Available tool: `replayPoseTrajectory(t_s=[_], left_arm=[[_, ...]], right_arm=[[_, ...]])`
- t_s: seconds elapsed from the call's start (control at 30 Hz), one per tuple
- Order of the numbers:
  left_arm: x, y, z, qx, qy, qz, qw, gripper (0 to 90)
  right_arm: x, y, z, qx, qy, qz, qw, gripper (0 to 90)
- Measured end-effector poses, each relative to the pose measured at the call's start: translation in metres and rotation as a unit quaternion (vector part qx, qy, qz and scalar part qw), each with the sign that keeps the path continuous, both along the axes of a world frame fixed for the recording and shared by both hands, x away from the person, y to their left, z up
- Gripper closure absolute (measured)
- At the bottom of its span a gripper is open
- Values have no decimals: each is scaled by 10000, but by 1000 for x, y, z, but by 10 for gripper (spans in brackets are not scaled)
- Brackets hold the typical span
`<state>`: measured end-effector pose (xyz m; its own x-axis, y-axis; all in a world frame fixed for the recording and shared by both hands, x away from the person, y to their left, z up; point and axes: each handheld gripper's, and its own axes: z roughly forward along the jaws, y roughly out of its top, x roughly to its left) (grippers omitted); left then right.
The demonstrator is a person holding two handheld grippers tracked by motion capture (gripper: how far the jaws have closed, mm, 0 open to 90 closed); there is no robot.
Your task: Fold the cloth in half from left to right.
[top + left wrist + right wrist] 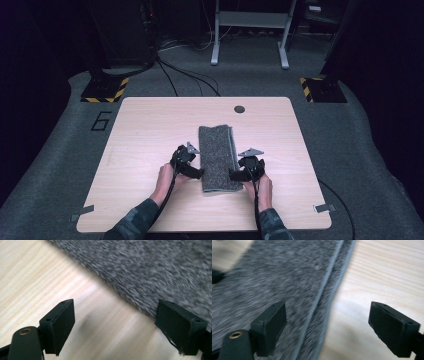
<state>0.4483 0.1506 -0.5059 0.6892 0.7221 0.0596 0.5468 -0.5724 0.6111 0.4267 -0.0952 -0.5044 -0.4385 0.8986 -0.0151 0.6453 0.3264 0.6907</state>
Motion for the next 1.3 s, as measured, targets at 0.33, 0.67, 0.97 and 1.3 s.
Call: replayPoseTrajectory(t_s=[0.33, 0.67, 0.97, 1.3], left_arm=[[-13, 4, -6, 71, -56, -29, 10000, 149], [-35, 11, -9, -110, 4, -3, 9999, 143], [-68, 21, -9, -215, -2, 3, 9998, 139], [-73, 42, 1, -588, -42, 165, 9981, 135]], right_arm=[[2, 12, -11, -277, 112, 32, 9995, 154], [-16, 17, -13, -204, 113, 146, 9996, 164], [-41, 22, -14, -246, 26, 469, 9986, 170], [-62, 21, -16, -102, 30, 556, 9984, 146]])
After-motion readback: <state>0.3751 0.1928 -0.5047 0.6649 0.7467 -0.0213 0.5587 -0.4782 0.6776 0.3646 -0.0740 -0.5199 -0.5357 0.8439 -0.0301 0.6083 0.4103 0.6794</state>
